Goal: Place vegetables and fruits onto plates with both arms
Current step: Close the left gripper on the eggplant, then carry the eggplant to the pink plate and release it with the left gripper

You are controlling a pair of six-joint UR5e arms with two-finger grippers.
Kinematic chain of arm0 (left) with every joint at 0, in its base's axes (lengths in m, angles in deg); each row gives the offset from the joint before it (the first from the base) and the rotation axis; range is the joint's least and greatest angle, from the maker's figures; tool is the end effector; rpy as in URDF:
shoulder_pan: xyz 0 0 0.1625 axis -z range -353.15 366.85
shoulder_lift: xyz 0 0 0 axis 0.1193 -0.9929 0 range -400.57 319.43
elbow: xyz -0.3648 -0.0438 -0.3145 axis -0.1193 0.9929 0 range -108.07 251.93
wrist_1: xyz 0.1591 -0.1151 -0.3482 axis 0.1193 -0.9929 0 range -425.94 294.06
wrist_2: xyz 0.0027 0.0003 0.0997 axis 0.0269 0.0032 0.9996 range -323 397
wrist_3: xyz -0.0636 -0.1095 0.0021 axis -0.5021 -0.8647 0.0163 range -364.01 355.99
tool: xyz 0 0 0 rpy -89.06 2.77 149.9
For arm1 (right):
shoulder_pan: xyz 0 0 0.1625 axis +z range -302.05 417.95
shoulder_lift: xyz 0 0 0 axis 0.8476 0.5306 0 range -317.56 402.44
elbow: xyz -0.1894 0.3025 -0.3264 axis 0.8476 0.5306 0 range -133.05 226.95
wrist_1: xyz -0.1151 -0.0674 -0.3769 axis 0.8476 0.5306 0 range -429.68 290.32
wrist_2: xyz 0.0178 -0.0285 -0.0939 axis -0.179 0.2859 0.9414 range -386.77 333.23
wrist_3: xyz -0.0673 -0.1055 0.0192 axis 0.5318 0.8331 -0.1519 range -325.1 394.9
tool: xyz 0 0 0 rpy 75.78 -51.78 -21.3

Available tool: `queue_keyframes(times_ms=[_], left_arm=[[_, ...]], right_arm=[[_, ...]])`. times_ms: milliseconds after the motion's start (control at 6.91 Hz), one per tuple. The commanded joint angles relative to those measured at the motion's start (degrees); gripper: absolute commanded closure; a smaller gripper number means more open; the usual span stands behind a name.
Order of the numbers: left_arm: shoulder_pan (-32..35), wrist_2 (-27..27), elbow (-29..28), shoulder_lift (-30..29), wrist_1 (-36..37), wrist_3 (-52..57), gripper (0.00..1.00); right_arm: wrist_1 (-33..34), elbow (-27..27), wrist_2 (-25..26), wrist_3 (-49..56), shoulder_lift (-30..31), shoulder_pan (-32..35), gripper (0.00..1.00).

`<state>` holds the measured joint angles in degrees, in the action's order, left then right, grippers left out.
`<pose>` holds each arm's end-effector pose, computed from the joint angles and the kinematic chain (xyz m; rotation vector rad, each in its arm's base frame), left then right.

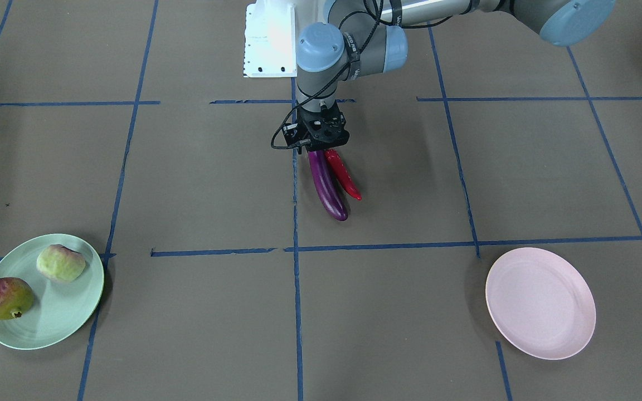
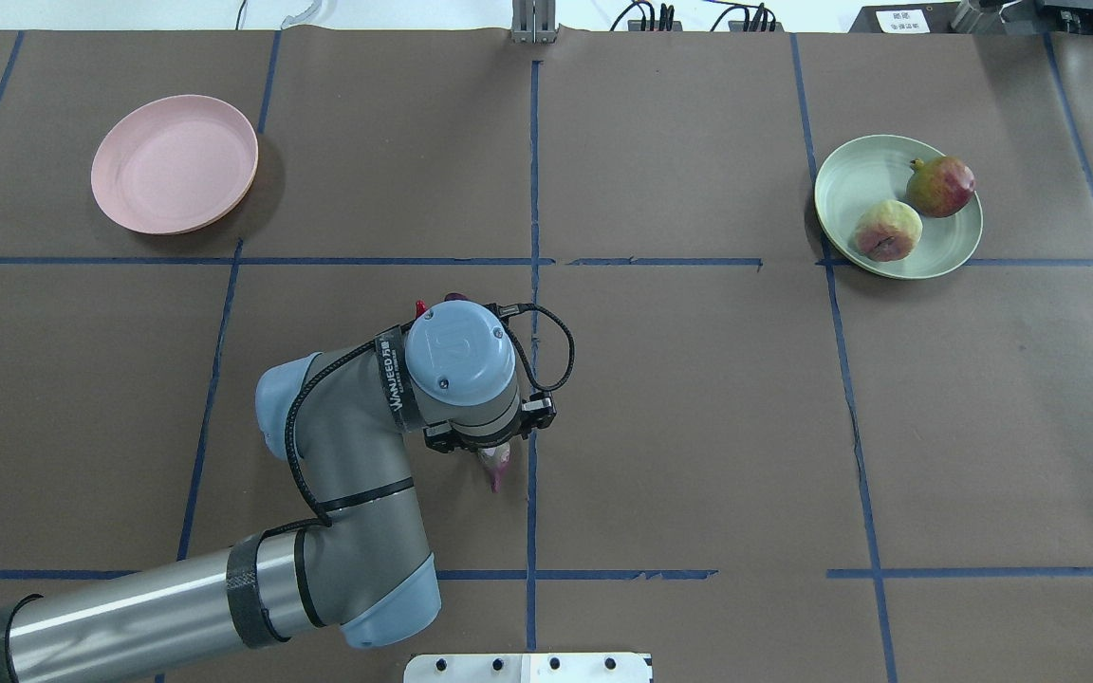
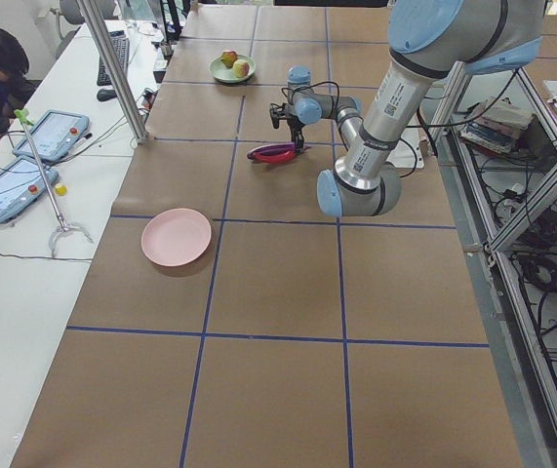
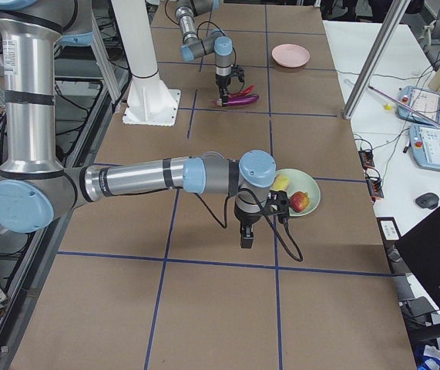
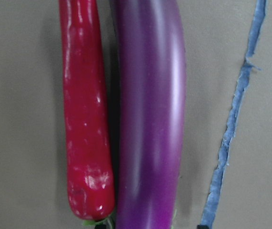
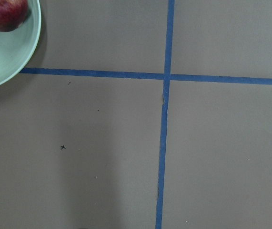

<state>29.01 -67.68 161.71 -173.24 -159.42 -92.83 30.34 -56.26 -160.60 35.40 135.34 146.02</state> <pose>0.6688 -0.3816 0.2772 -0.0762 0.8314 -0.2421 0.0306 -0.4479 0.6689 -0.0049 -0.7651 -0.0424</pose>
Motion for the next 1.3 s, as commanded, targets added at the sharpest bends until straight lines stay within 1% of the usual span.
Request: queue_keyframes(times_ms=[0,145,434,579,723,868,1013,1157], left_arm=[[0.95,0.09,1.09,0.04,0.57,0.05,0.99],[2.26,0.09,3.19,0.04,0.75,0.14,1.00],[5.68,-1.04,9.24,0.48,3.46,0.66,1.00],[10.92,-4.71,12.49,2.83,4.34,1.02,1.00],[16.89,-9.01,13.05,5.55,4.35,3.11,1.00],[23.04,-11.66,12.62,8.10,4.44,11.48,1.00],[28.67,-12.90,10.09,10.39,4.27,20.88,1.00],[32.12,-13.09,4.41,10.41,3.57,29.76,1.00]], right_arm=[[0.00,0.03,0.06,0.03,0.09,0.00,0.00],[0.00,0.03,-0.03,0.12,0.00,0.00,0.00],[0.00,0.03,0.06,0.12,0.09,0.00,0.00],[0.00,0.21,-0.03,0.21,0.09,0.00,0.00],[0.00,0.21,-0.03,0.21,0.26,0.00,0.00],[-0.09,0.12,-0.03,0.21,0.53,0.00,0.00],[-0.09,0.21,-0.03,0.21,0.53,0.00,0.00],[-0.09,0.12,-0.03,0.21,0.53,0.00,0.00]])
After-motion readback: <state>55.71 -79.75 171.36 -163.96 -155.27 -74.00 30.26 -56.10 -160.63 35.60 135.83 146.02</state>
